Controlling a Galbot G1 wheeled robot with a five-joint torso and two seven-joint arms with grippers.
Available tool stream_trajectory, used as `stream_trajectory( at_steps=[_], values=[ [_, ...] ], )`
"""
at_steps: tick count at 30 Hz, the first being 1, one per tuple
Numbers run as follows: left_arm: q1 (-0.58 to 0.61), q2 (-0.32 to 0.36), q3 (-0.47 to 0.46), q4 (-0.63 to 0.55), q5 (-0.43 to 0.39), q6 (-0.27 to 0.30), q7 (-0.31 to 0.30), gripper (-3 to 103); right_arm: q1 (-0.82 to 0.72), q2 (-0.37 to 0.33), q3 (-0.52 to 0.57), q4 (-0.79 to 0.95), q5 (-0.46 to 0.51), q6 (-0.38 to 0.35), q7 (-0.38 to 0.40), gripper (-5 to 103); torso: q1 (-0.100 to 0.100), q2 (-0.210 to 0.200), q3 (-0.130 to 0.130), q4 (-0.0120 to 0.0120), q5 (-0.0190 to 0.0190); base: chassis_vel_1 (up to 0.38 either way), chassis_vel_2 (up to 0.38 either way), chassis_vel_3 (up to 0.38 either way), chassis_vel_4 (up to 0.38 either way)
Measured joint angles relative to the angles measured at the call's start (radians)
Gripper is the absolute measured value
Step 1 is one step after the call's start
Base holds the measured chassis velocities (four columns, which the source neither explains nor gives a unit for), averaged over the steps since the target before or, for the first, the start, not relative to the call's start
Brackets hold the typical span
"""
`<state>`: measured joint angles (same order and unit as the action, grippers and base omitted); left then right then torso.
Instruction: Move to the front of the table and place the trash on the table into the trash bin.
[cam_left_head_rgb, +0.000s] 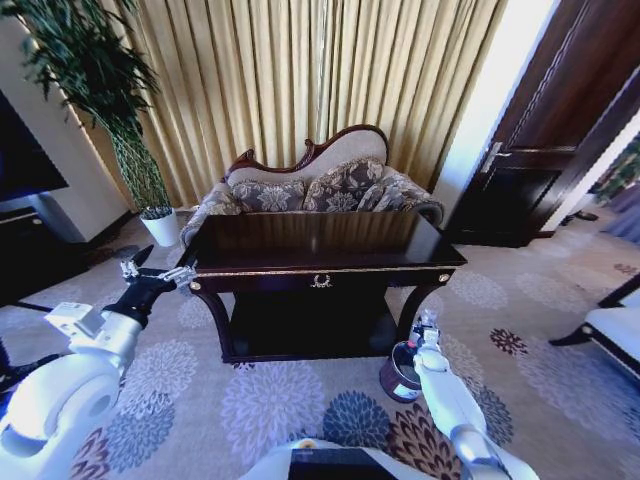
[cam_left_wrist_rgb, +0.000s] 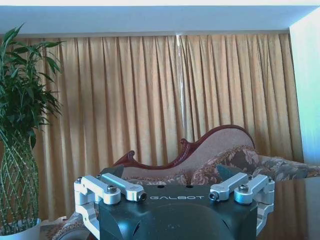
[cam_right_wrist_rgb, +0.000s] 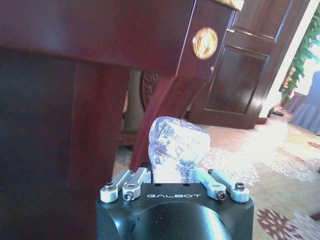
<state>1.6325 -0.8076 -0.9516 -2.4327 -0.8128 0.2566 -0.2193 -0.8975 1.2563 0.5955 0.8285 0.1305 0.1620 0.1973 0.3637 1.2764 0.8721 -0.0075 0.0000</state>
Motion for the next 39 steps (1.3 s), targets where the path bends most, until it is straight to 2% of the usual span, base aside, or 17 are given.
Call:
stream_trajectory(
  at_steps=[2, 8, 39],
  values=[
    [-0.002, 0.0, 0.004, 0.006, 0.001, 0.0, 0.006, 100, -0.044, -0.013, -0.019, 0.082, 0.063, -0.021, -0.023, 28, 0.0, 0.0, 0.0, -0.0001, -0.0001, 0.0, 0.0, 0.0, 0.0],
    [-0.008, -0.004, 0.022, 0.011, 0.008, -0.002, 0.011, 100, -0.11, -0.028, -0.039, 0.19, 0.095, -0.042, -0.062, 28, 0.0, 0.0, 0.0, 0.0, -0.0002, 0.0, 0.0, 0.0, 0.0],
    [-0.052, 0.0, 0.07, 0.027, 0.015, -0.003, 0.021, 100, -0.179, -0.055, -0.024, 0.251, 0.151, -0.065, -0.079, 28, 0.0, 0.0, 0.0, 0.0001, 0.0, 0.0, 0.0, 0.0, 0.0]
  ],
)
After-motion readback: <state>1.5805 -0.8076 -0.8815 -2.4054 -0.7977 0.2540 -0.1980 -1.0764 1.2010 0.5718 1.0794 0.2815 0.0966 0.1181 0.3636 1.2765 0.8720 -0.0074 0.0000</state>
